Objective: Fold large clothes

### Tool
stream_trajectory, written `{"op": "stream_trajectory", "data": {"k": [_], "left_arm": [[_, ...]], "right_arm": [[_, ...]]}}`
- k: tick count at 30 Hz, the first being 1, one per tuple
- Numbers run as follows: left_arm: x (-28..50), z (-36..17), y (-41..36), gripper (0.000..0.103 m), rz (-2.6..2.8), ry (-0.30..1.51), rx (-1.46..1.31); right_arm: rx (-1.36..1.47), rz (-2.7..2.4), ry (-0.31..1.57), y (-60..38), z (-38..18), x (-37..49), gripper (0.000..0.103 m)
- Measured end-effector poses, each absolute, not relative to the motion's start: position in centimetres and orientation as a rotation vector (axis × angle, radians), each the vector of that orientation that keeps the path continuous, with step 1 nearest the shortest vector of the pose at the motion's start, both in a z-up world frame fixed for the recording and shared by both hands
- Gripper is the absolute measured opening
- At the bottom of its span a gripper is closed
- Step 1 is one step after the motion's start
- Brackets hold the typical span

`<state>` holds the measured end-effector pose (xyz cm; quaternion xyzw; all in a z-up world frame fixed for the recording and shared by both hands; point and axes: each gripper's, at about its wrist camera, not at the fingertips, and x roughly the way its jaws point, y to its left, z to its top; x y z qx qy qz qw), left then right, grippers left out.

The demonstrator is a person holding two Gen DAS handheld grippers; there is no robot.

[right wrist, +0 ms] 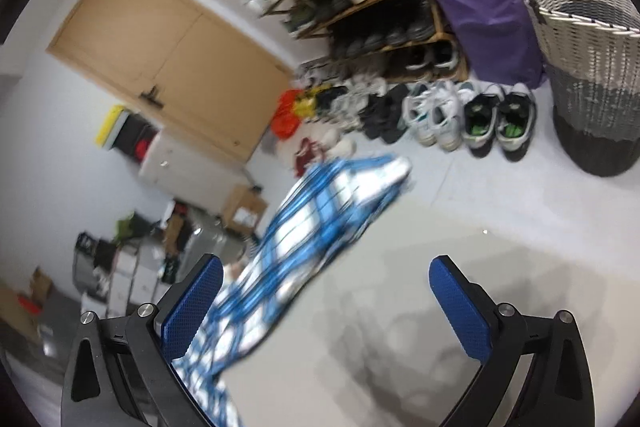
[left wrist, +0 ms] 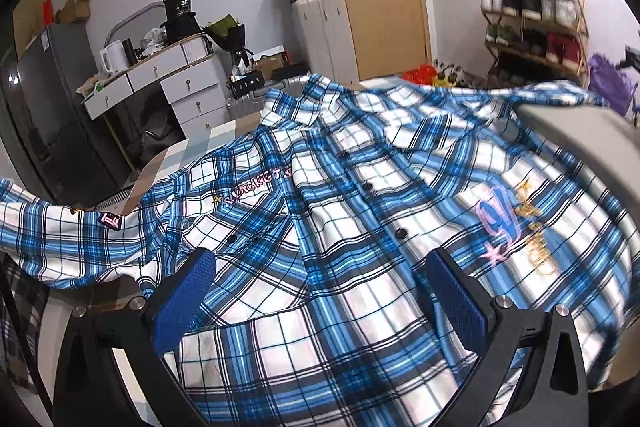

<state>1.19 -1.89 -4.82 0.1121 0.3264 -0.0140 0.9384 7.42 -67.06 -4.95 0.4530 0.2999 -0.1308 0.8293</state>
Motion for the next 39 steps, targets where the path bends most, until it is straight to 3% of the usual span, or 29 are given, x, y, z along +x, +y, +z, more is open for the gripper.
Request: {"op": "stream_trajectory", "data": {"k": [10,14,16,18,19,20,21,30,39], "left_arm": [[1.4,-6.6,-3.0,0.102,-0.054,0.694,0.318],[1.4,-7.1,-3.4,0.102,-0.095,0.737,0.319],[1.6,-7.3,-3.4,0.102,-0.106,0.758,0.308],[1.7,-7.4,-3.5,0.102,-0.105,0.766,0.297],[1.7,-7.4,-3.4,0.102,-0.103,0.768,0.297],[1.8,-7.4,-3.4,0.102,-0.100,0.770,0.295],[1.7,-7.4,-3.3,0.102,-0.096,0.771,0.291],[1.7,-6.5,-3.2,0.102,-0.102,0.741,0.274],[1.0,-4.3,-1.6,0.102,-0.094,0.669,0.233]], "right_arm": [[0.989,-0.343,0.762,-70.7,-8.8,13.1,0.101],[1.013,-0.378,0.796,-71.3,-9.7,14.4,0.088],[1.032,-0.369,0.812,-71.3,-10.2,15.0,0.072],[1.006,-0.393,0.824,-71.2,-10.5,15.4,0.045],[0.992,-0.411,0.813,-71.1,-10.3,15.4,0.043],[0.981,-0.426,0.793,-71.0,-10.0,15.3,0.028],[0.956,-0.436,0.770,-70.8,-9.6,15.2,0.007],[0.650,-0.449,0.596,-66.8,-3.1,15.3,0.005],[0.331,-0.531,0.372,-59.3,9.2,15.0,0.005]]}}
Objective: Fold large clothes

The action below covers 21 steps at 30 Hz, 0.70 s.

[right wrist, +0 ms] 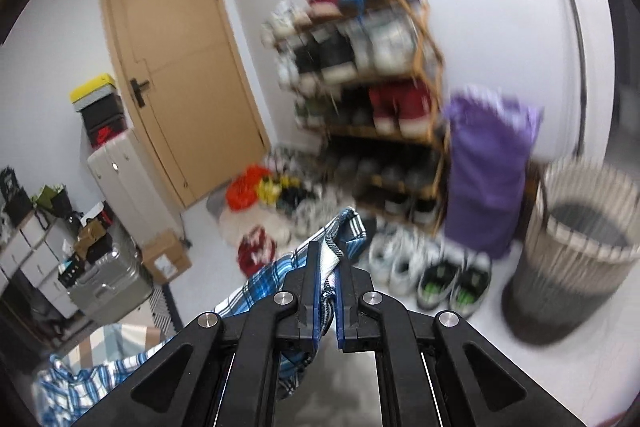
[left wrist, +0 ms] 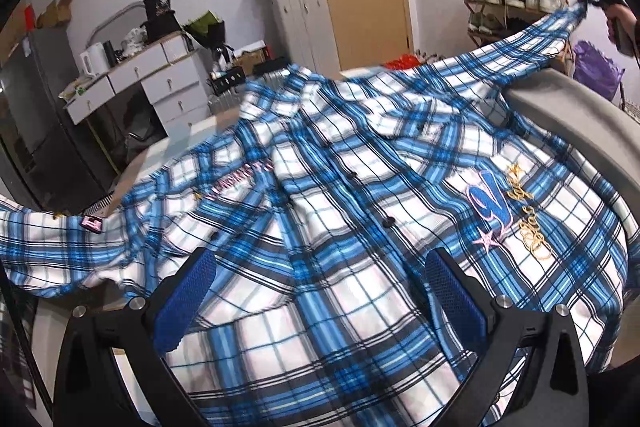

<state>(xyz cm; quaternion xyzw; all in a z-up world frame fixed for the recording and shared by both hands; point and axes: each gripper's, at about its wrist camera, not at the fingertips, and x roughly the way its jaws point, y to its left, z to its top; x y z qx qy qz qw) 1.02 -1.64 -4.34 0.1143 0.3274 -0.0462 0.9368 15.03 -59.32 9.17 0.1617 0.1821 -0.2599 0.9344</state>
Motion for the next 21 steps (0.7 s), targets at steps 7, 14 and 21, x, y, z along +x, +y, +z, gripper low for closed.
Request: {"op": "stream_trajectory", "data": {"k": [7,14,21], "left_arm": [[0.0,-2.3,1.7,0.102,-0.052,0.608,0.180],[-1.0,-0.4,7.3,0.102,0.038,0.567,0.062],[-2.7,0.9,13.0,0.102,0.175,0.519,-0.050]], "right_arm": [[0.155,-0.398,0.280,-48.4,17.8,15.9,0.005],[0.093,-0.088,0.308,-31.9,21.2,16.6,0.005],[0.060,0.213,0.400,-15.1,15.7,18.3,0.005]]}}
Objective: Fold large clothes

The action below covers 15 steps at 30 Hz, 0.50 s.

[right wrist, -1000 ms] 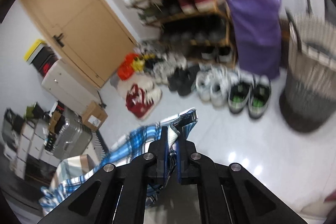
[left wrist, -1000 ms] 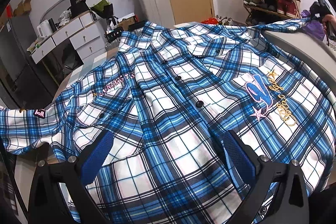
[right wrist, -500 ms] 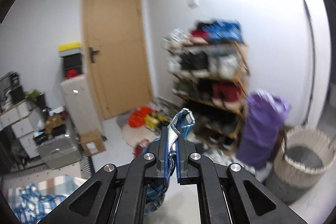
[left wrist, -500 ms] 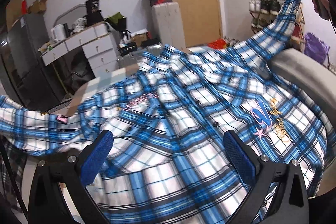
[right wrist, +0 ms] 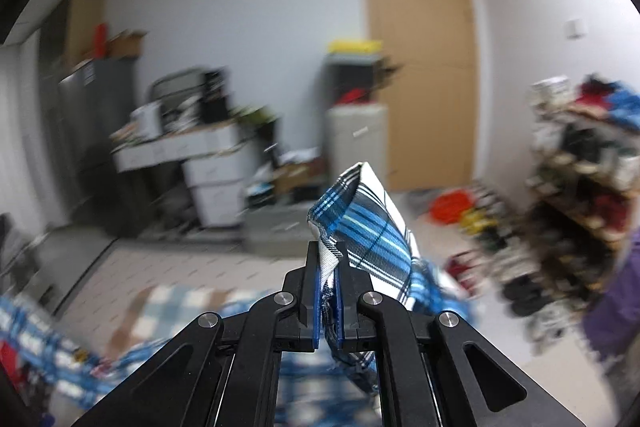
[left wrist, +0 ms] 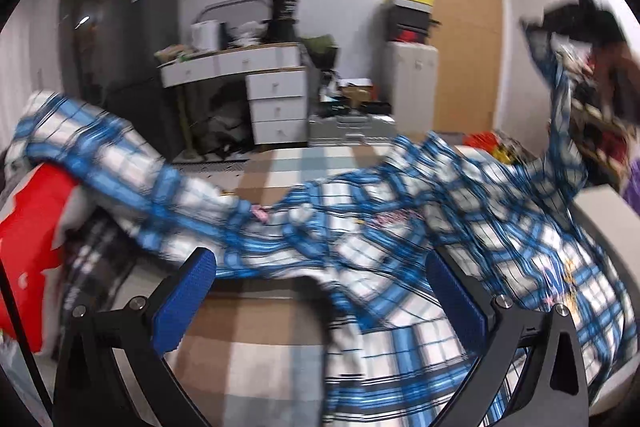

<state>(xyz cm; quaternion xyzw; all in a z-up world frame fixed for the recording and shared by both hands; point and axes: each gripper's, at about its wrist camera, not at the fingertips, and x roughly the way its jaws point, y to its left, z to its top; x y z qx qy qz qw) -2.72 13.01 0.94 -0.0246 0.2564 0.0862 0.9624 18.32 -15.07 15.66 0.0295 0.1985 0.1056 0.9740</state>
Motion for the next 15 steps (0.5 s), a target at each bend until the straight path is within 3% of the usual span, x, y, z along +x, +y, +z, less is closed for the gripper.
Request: {"op": "stream_trajectory", "data": {"k": [10,15], "left_arm": [[-2.8,0.5,15.3,0.102,0.185,0.524,-0.174],[-3.4,0.5,14.6,0.102,0.166,0.503,-0.141]], "right_arm": [[-0.056,0.478,0.797,5.5,-8.0,21.3,0.005],[-0.047,0.466,0.868,9.4,-12.6,21.3,0.007]]}}
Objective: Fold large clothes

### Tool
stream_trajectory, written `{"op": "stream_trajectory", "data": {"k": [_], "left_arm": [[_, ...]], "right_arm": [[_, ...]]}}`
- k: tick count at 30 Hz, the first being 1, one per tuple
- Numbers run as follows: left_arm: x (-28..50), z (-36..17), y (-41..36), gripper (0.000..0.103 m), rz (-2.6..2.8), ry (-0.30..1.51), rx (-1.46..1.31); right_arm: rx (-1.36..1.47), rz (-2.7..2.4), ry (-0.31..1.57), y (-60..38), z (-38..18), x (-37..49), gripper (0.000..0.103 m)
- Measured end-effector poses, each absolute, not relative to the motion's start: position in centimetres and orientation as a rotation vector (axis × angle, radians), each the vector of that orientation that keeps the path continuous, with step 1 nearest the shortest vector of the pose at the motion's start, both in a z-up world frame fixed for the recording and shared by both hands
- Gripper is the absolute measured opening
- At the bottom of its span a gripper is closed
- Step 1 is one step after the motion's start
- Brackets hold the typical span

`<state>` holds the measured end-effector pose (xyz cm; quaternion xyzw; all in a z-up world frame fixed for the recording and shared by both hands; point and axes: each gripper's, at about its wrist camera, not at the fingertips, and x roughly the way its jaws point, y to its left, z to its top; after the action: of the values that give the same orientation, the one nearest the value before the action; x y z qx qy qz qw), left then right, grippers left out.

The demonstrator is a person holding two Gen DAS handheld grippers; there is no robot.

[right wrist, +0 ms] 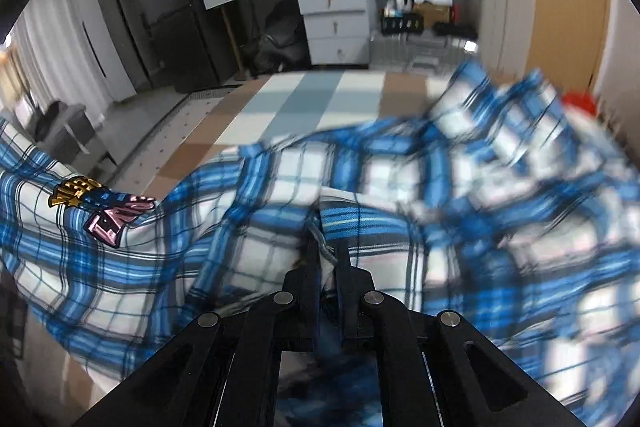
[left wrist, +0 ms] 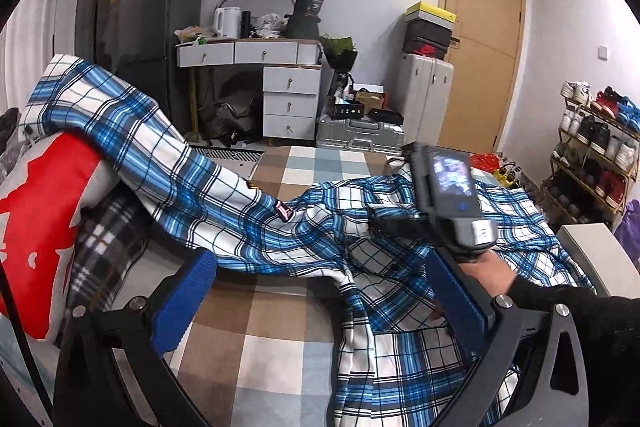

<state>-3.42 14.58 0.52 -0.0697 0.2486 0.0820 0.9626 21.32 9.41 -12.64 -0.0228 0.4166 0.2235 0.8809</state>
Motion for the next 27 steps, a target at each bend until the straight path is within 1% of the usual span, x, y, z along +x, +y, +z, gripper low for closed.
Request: {"op": "stream_trajectory", "data": {"k": [3,4,5,6,7,8,10,11,13,14,16,19,21,23,24,26,27], "left_arm": [[-3.5,0.6,14.9,0.102,0.159,0.501,-0.144],[-3.6,0.6,14.9,0.102,0.160,0.500,-0.145],[-3.6,0.7,15.2,0.102,0.161,0.497,-0.146],[-3.6,0.7,15.2,0.102,0.164,0.496,-0.147],[-3.7,0.8,15.3,0.102,0.165,0.496,-0.148],[-3.6,0.7,15.5,0.102,0.164,0.499,-0.153],[-3.7,0.7,15.6,0.102,0.157,0.506,-0.160],[-3.7,0.7,15.6,0.102,0.155,0.508,-0.161],[-3.6,0.6,15.5,0.102,0.152,0.512,-0.159],[-3.6,0.6,15.4,0.102,0.151,0.513,-0.158],[-3.7,0.5,15.2,0.102,0.148,0.514,-0.153],[-3.7,0.5,14.6,0.102,0.149,0.510,-0.134],[-3.6,0.5,14.2,0.102,0.154,0.511,-0.119],[-3.3,0.3,14.1,0.102,0.158,0.518,-0.109],[-3.1,0.2,14.1,0.102,0.163,0.521,-0.105],[-2.7,-0.1,14.1,0.102,0.175,0.532,-0.098],[-2.4,-0.2,14.1,0.102,0.178,0.541,-0.098]], "right_arm": [[-0.041,0.499,0.915,10.4,-13.8,21.7,0.014],[-0.028,0.527,0.927,10.6,-13.9,21.7,0.015],[-0.014,0.564,0.945,10.7,-13.8,21.8,0.029],[0.009,0.632,0.980,11.1,-13.9,21.7,0.064],[0.021,0.692,1.001,11.3,-13.7,21.4,0.077],[0.024,0.727,1.001,11.6,-13.3,21.2,0.082],[0.045,0.809,0.971,11.2,-11.5,20.1,0.081],[0.069,0.843,0.950,10.4,-10.4,19.8,0.083],[0.106,0.829,0.909,7.6,-8.6,19.9,0.095],[0.114,0.810,0.893,6.7,-7.6,20.5,0.103],[0.117,0.722,0.869,2.7,-6.5,21.7,0.103],[0.139,0.515,0.901,-3.4,-7.0,24.6,0.103],[0.155,0.364,0.962,-7.6,-8.7,26.6,0.103],[0.158,0.259,1.068,-10.7,-11.0,27.8,0.103],[0.125,0.212,1.113,-11.8,-12.2,28.1,0.103],[-0.012,0.117,1.119,-12.8,-13.5,27.7,0.103],[-0.132,0.066,1.113,-12.8,-14.3,27.4,0.103]]}}
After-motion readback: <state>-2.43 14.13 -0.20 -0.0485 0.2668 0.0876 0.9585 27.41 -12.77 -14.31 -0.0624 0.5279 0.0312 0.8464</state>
